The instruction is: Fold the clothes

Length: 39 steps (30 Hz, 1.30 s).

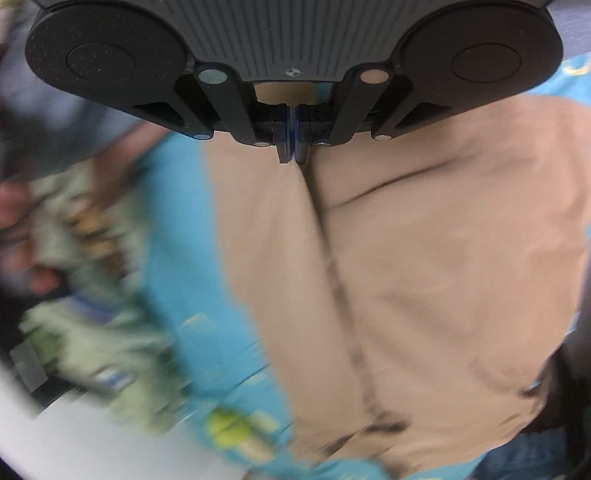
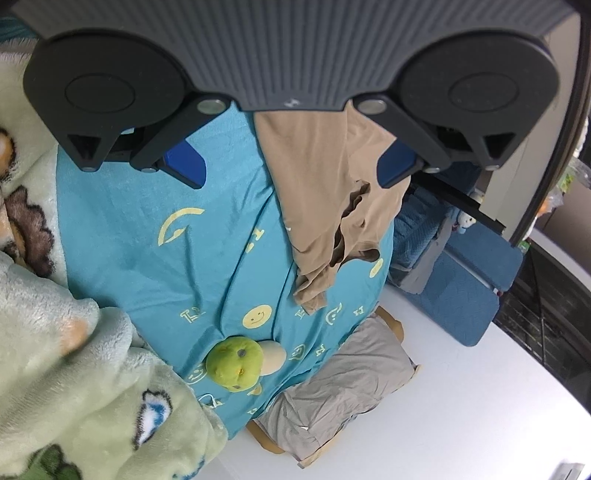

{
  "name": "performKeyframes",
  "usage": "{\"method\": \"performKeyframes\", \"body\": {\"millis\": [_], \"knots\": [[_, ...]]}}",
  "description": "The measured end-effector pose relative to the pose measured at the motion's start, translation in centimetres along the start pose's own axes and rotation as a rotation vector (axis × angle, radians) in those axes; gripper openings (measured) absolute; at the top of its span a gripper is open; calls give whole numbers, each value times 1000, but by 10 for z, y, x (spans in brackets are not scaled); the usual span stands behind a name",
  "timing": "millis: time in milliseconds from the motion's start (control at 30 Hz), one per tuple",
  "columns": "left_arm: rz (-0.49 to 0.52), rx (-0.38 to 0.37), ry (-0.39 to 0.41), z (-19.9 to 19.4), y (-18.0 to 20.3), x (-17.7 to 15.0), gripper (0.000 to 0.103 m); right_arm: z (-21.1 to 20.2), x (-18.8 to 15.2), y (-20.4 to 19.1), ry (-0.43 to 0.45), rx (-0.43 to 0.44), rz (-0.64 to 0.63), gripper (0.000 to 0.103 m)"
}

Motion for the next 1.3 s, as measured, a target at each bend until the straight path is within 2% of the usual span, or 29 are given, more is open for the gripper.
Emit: {"method": "performKeyframes", "body": {"millis": [67,167,233,300,333,367,467,567,700,833,933,1000,1100,1167,1233,1300], "knots": [[-9,22,-22,10,-7,-1,3,0,-3,-3,-3,-8,-18,101],[-15,13,-4,4,-8,6,7,-2,-6,-7,1,-33,-61,101],[26,39,28,-6,-8,11,18,-4,-8,-10,8,-48,-82,101],[73,69,63,-16,-8,17,38,-7,-8,-15,22,-52,-96,101],[103,92,93,-21,-9,24,42,-8,-8,-17,31,-53,-106,101],[129,117,125,-26,-10,33,48,-10,-9,-19,41,-55,-115,101],[191,185,218,-31,-11,69,53,-10,-9,-26,72,-77,-142,101],[218,194,327,-24,-15,129,63,-3,-8,-30,79,-84,-158,101],[261,227,405,11,-15,220,63,11,-3,-31,92,-102,-185,101],[405,378,461,57,-10,295,63,33,4,-30,101,-140,-207,101],[415,441,443,95,-19,336,59,55,9,-27,83,-158,-200,101],[420,453,419,120,-25,357,58,68,10,-22,61,-165,-184,101],[432,469,400,143,-34,372,56,82,8,-12,15,-171,-133,101],[385,422,419,147,-37,379,56,87,5,-6,-11,-170,-99,101],[316,382,470,143,-45,387,56,91,2,-3,-30,-162,-69,101],[242,414,509,136,-59,395,56,93,0,-2,-39,-152,-55,101]]}}
Point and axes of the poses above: each gripper's, at about its wrist camera, not at the fingertips, and z roughly the way its jaws point, y to its right, x to its top, the point moved 6 cm from there along z, roughly the way its jaws point, and after that the axes turned 1 degree about x, right-handed, at the moved point
